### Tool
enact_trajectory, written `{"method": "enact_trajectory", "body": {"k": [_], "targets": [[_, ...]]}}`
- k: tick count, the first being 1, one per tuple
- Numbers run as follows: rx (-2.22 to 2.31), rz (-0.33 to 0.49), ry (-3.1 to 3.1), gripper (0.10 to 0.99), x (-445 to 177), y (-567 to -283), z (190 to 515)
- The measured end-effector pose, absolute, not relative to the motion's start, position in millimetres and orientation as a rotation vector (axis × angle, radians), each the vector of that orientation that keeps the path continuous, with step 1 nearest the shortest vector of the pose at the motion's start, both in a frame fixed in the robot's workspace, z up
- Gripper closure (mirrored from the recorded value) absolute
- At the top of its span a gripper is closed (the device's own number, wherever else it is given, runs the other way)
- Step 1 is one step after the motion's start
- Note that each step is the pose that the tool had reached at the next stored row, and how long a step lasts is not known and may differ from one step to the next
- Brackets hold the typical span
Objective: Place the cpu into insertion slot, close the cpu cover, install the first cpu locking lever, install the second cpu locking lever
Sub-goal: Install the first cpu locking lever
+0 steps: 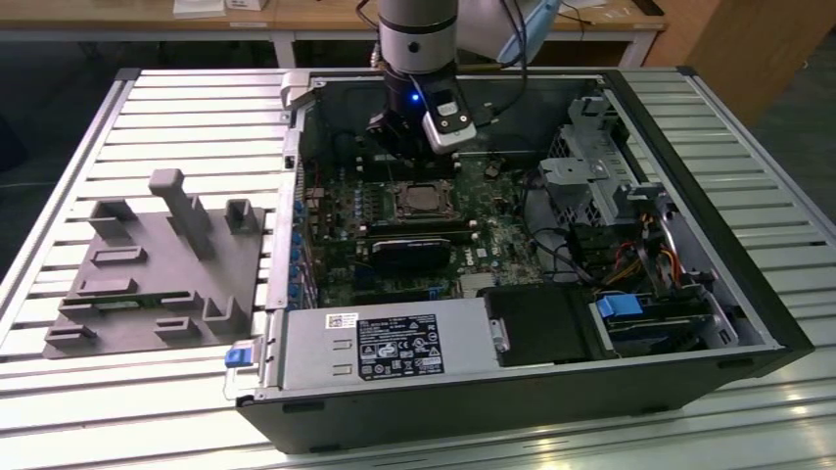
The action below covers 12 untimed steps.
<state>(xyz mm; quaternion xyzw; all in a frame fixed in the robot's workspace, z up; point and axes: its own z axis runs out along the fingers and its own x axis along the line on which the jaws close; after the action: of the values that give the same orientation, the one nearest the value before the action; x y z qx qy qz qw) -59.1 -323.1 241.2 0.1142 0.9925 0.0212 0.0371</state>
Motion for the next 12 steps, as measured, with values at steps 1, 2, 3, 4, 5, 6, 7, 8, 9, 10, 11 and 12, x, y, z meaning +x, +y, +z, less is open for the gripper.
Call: {"method": "enact_trajectory", "body": {"k": [1, 2, 3, 4, 5, 6, 7, 8, 9, 10, 11, 12], "targets": [[0.351, 0.065, 3.046, 0.984, -60.9, -323.0, 241.2], [0.351, 0.065, 3.046, 0.984, -62.8, -323.1, 241.2], [0.351, 0.065, 3.045, 0.984, -64.9, -323.0, 241.2], [0.351, 0.065, 3.045, 0.984, -67.3, -323.0, 241.2], [0.352, 0.065, 3.044, 0.984, -69.5, -323.0, 241.2], [0.352, 0.065, 3.043, 0.984, -72.1, -323.1, 241.2], [0.353, 0.066, 3.042, 0.984, -74.6, -323.1, 241.2], [0.353, 0.066, 3.041, 0.984, -77.4, -323.1, 241.2], [0.353, 0.066, 3.04, 0.984, -80.1, -323.1, 241.2], [0.354, 0.066, 3.039, 0.984, -82.8, -323.1, 241.2], [0.354, 0.066, 3.038, 0.984, -85.5, -323.1, 241.2], [0.354, 0.066, 3.037, 0.984, -88.5, -323.1, 241.2]]}}
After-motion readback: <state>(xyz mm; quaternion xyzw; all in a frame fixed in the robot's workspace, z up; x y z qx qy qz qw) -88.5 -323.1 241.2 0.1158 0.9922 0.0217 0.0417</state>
